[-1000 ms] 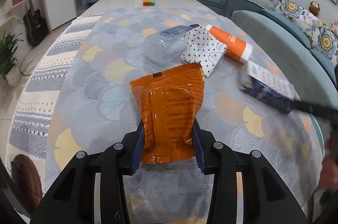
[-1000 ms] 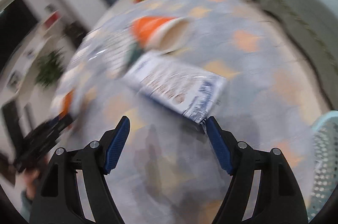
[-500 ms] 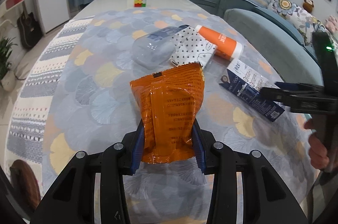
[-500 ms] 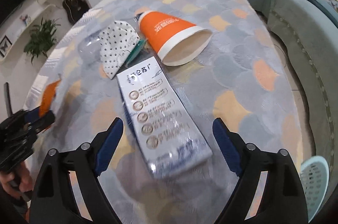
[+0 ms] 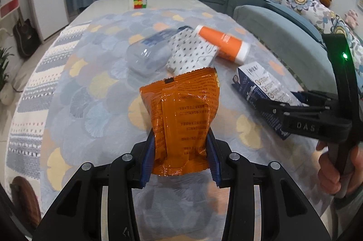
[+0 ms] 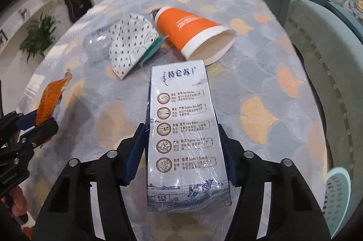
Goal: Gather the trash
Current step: 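Grasp the white-and-blue milk box with the right gripper while the left gripper holds the orange bag, then carry the orange bag and milk box over the blue basket and open both grippers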
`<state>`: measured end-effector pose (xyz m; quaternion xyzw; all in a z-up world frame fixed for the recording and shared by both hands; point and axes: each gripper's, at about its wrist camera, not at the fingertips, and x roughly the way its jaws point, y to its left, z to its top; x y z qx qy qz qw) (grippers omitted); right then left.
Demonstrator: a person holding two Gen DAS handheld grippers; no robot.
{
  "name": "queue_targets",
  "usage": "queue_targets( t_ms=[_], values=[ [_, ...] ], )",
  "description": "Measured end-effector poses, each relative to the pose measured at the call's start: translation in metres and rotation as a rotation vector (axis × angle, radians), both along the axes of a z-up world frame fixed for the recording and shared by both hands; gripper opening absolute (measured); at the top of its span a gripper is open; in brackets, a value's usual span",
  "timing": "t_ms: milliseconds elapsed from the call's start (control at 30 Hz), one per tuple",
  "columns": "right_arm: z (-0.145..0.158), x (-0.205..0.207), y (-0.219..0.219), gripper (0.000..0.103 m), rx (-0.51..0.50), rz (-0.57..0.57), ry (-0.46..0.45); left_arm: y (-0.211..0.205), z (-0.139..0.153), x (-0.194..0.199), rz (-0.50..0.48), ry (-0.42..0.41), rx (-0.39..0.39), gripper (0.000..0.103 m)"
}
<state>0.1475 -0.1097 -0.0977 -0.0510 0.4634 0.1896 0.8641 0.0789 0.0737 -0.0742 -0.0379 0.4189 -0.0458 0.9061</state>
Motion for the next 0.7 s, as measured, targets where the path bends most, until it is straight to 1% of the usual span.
queue_targets(
  t_ms=[33, 133, 200, 233, 300, 367, 433, 533, 633, 700],
  values=[
    [0.008, -0.006, -0.007, 0.054, 0.027, -0.018, -0.017, -0.003, 0.004, 0.0, -0.005, -0.008, 0.0, 0.039],
    [0.03, -0.022, -0.03, 0.054, 0.066, -0.073, -0.067, -0.023, 0.026, 0.0, -0.04, -0.05, 0.0, 0.039],
    [0.053, -0.037, -0.055, 0.054, 0.085, -0.13, -0.116, -0.039, 0.039, 0.0, -0.07, -0.076, -0.003, 0.039],
    [0.059, -0.042, -0.063, 0.054, 0.091, -0.147, -0.129, -0.052, 0.049, 0.0, -0.096, -0.095, -0.004, 0.039],
    [0.077, -0.056, -0.089, 0.054, 0.108, -0.201, -0.165, -0.074, 0.06, 0.0, -0.139, -0.121, -0.002, 0.039],
    [0.092, -0.07, -0.117, 0.054, 0.109, -0.26, -0.199, -0.105, 0.073, -0.001, -0.198, -0.148, 0.002, 0.039],
    [0.1, -0.081, -0.14, 0.054, 0.101, -0.314, -0.221, -0.14, 0.083, -0.001, -0.262, -0.171, 0.004, 0.039],
    [0.106, -0.098, -0.179, 0.054, 0.079, -0.4, -0.237, -0.188, 0.088, -0.001, -0.348, -0.184, 0.009, 0.039],
    [0.104, -0.113, -0.222, 0.054, 0.067, -0.495, -0.231, -0.233, 0.085, 0.001, -0.423, -0.167, -0.002, 0.039],
    [0.097, -0.119, -0.243, 0.054, 0.065, -0.542, -0.218, -0.254, 0.08, 0.001, -0.46, -0.149, -0.004, 0.039]
  ],
)
